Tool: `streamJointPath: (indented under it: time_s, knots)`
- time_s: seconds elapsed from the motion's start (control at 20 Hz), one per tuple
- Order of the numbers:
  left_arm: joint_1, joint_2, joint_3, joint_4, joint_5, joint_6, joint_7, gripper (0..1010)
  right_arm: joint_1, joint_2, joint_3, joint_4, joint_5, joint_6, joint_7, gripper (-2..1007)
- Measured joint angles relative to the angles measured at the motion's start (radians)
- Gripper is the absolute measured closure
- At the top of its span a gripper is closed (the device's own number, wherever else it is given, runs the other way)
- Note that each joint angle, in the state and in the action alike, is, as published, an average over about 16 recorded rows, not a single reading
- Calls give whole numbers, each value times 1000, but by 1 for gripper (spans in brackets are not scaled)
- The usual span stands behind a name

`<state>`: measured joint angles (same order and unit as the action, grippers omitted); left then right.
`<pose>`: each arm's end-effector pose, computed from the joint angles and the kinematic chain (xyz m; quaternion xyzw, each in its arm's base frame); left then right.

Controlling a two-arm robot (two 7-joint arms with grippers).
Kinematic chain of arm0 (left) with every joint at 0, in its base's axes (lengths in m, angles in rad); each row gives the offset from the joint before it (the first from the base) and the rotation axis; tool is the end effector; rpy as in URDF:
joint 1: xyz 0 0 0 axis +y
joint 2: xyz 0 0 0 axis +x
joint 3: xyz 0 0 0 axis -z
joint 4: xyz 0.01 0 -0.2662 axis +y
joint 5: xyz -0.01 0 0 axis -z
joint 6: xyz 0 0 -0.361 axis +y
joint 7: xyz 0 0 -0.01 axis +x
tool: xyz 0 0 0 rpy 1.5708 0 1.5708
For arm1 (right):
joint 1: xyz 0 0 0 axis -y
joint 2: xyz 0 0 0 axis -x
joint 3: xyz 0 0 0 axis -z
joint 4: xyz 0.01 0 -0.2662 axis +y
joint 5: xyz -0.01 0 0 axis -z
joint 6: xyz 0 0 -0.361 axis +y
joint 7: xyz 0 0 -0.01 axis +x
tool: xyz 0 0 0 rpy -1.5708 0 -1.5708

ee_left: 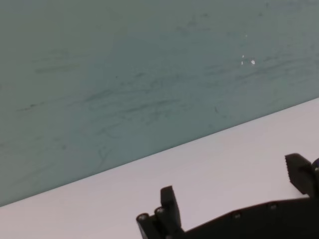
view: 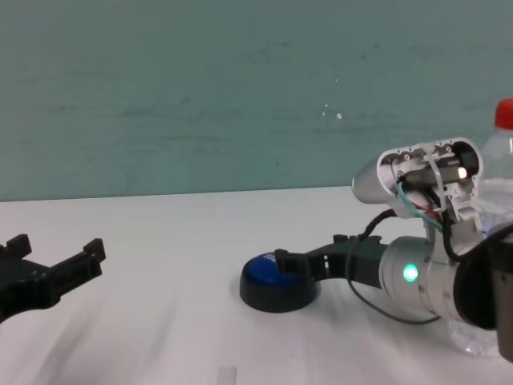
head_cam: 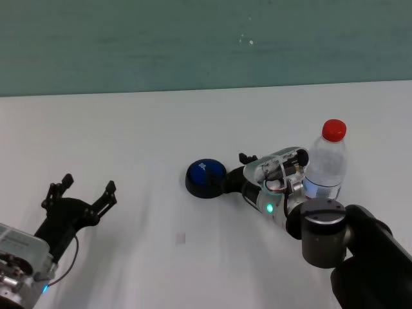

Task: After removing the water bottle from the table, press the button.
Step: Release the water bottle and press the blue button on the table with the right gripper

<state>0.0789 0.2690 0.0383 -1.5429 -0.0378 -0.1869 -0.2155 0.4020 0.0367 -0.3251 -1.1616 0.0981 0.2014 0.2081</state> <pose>0.3571 0.0617 -0.3074 0.0644 -0.0992 0.5973 0.7932 0.4688 0.0949 -0.2663 -0.1068 0.0587 -0.5127 0.8499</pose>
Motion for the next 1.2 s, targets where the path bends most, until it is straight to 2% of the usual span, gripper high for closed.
streamJointPath:
  time_s: [0.5,1.2]
  knots:
    - [0,0,0,0,0,0,0,7,2,-4,2,12,-1,11,0,5]
    - [0,0,0,0,0,0,0,7,39,-11,2,58,-6,-12,8,5]
